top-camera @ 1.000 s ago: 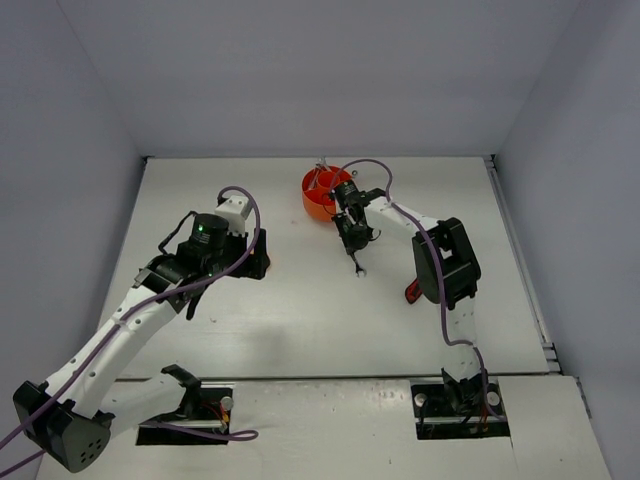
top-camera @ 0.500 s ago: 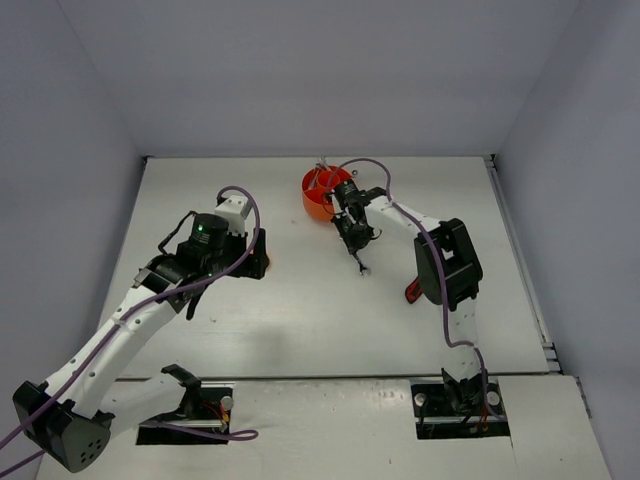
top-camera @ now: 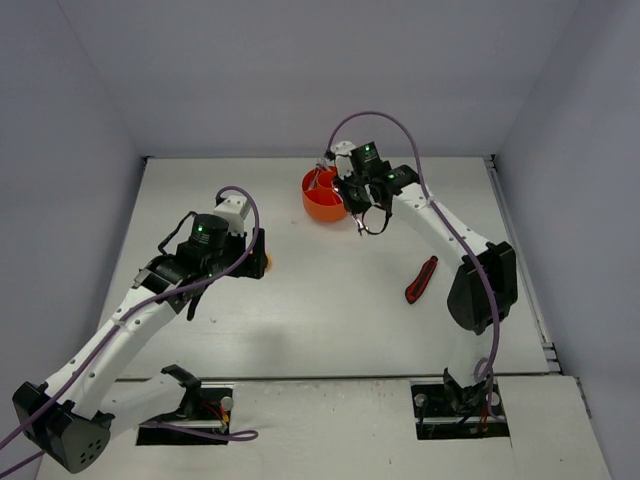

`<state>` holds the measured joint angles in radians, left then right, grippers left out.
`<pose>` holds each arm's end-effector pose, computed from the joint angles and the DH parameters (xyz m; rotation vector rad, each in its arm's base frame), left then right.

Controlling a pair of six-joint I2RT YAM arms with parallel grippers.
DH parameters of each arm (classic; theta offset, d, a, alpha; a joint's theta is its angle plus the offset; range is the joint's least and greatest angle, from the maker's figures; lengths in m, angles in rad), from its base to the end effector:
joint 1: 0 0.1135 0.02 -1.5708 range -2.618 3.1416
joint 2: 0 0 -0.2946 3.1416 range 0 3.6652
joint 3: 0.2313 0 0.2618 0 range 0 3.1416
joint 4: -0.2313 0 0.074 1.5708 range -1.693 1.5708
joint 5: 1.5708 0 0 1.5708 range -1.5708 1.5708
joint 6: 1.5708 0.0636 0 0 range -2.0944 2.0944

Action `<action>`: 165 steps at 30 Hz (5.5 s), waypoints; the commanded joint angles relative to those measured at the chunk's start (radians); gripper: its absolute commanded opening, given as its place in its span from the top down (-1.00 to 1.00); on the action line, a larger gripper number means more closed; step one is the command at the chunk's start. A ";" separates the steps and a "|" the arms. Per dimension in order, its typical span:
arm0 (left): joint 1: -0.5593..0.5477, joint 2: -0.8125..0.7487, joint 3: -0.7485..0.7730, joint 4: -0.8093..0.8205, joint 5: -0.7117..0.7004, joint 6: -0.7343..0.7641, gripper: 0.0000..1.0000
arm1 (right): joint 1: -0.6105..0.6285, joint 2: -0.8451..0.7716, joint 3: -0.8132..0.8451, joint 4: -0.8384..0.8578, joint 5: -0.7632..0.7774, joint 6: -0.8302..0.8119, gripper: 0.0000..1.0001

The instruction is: Sort the tools into containers

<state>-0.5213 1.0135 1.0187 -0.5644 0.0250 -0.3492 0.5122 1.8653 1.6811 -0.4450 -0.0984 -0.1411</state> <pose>0.2033 -0.1186 0.3519 0.2022 2.1685 -0.5333 0.4136 0.2397 0.3269 -0.7628 2.0788 0.3150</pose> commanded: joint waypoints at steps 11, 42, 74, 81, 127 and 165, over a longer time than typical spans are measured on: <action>0.008 -0.074 0.009 0.002 -0.040 -0.059 -0.50 | -0.129 0.061 0.253 0.409 -0.182 -0.098 1.00; 0.009 -0.170 -0.022 -0.107 -0.111 -0.092 -0.50 | -0.139 0.446 0.433 0.780 -0.262 -0.092 1.00; 0.010 -0.097 -0.009 -0.088 -0.128 -0.142 -0.50 | -0.168 0.167 0.063 0.834 -0.258 -0.096 0.11; 0.010 -0.028 0.000 -0.039 -0.149 -0.155 -0.50 | -0.169 -0.025 -0.069 0.808 -0.201 0.011 -0.05; 0.149 0.928 0.401 -0.088 -0.123 -0.346 -0.36 | -0.170 -0.678 -0.758 0.575 -0.043 0.239 -0.51; 0.067 0.181 0.032 0.632 0.410 0.488 0.52 | -0.048 -0.392 -0.292 0.568 -0.662 0.576 -0.51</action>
<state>-0.4515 1.2450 1.0402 -0.0696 0.3025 0.0276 0.4072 1.4231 1.3055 0.0632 -0.6872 0.3764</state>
